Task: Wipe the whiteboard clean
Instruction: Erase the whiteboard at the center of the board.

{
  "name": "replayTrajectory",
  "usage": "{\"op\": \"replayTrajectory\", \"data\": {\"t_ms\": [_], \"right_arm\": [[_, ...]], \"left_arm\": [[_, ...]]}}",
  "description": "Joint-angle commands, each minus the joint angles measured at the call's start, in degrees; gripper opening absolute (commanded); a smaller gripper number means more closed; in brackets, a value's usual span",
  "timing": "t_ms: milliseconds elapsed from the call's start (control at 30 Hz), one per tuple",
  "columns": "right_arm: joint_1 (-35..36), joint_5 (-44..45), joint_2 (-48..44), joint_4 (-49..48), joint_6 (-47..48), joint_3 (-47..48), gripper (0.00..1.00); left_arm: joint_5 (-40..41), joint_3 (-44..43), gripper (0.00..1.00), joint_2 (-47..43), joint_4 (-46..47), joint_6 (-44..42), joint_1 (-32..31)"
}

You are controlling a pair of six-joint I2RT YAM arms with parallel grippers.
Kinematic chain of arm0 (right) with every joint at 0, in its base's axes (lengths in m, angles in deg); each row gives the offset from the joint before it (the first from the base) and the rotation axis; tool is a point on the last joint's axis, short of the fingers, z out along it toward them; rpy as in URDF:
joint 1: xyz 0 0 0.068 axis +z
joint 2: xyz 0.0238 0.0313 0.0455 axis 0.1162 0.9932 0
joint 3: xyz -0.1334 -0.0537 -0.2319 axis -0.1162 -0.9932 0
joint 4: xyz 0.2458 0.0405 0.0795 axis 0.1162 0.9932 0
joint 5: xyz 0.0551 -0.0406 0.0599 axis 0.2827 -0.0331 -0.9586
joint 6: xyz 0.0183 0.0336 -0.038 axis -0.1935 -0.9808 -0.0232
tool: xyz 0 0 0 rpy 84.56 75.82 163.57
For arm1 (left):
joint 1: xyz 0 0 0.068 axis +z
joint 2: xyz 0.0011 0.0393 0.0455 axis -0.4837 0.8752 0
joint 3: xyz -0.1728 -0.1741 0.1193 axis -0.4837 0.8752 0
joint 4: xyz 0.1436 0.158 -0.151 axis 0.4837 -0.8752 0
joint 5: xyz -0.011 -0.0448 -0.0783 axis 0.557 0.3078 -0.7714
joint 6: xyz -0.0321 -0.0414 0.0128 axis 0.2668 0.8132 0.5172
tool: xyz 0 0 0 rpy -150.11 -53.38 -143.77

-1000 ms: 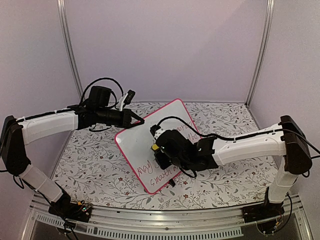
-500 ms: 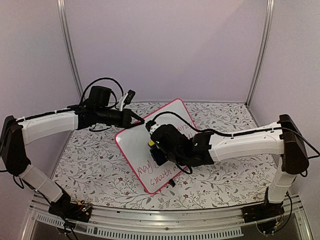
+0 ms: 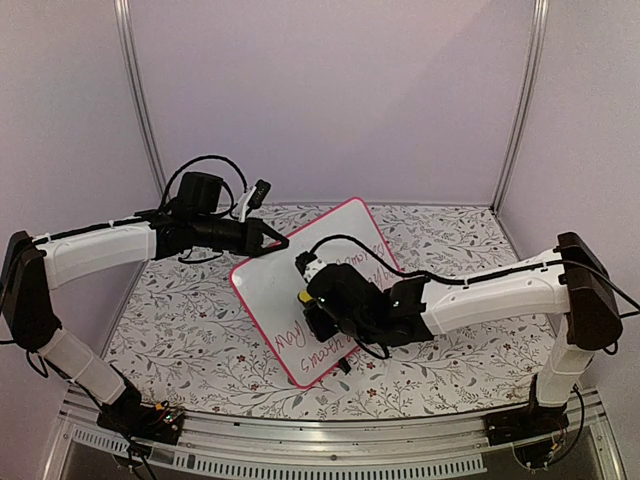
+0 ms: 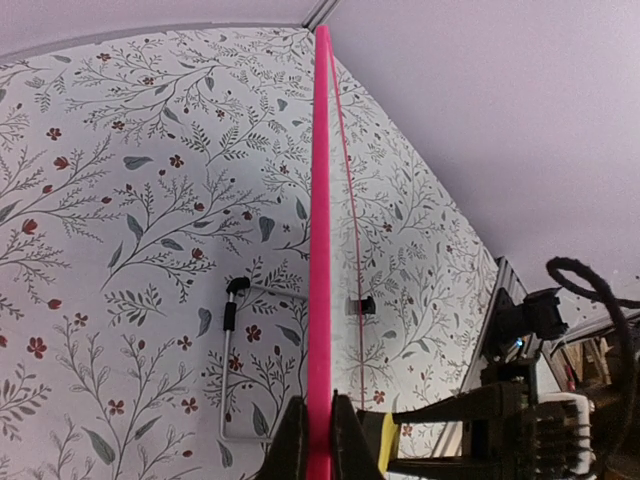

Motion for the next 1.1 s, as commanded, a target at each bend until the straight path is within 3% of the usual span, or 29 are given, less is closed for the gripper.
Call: {"op": "replayTrajectory", "data": {"t_ms": [0, 200, 533, 1067], "right_arm": [[0.16, -2.31, -0.09, 4.73, -4.62, -6.40, 0.24], [-0.03, -0.24, -1.05, 3.07, -3.54, -5.22, 0.24], [-2.80, -0.39, 4.04, 7.52, 2.98, 8.73, 0.25], [-3.35, -4.36, 3.94, 12.11, -4.35, 1.88, 0.25]], "left_arm": [[1.09, 0.76, 0.00, 1.31, 0.41, -3.03, -2.68], [1.28, 0.76, 0.00, 1.35, 0.48, -3.10, -2.72], [2.86, 1.02, 0.00, 0.01, 0.29, -3.66, -2.75], [1.07, 1.45, 0.00, 0.84, 1.40, -2.75, -2.76]]}}
